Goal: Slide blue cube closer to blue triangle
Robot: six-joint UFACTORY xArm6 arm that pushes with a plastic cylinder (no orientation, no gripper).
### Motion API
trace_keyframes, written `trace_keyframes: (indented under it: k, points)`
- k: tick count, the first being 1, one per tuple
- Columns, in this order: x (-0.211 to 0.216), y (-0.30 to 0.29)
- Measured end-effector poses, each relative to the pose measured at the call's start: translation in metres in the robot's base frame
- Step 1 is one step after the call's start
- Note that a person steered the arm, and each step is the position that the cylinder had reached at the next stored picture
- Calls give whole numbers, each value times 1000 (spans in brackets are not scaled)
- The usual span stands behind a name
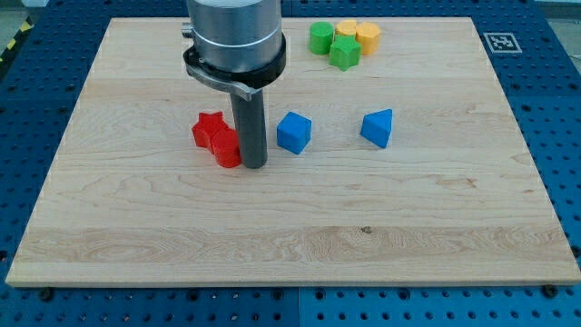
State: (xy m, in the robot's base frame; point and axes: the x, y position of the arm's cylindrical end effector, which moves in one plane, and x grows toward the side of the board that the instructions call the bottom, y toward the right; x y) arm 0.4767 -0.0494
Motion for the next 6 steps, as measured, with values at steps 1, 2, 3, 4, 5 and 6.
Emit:
trace_keyframes:
  k: [1,2,3,4,5,6]
  points:
    - [-20,15]
    - [-46,22]
    - [-48,26]
    - [-53,53]
    - [-59,89]
    - [-59,106]
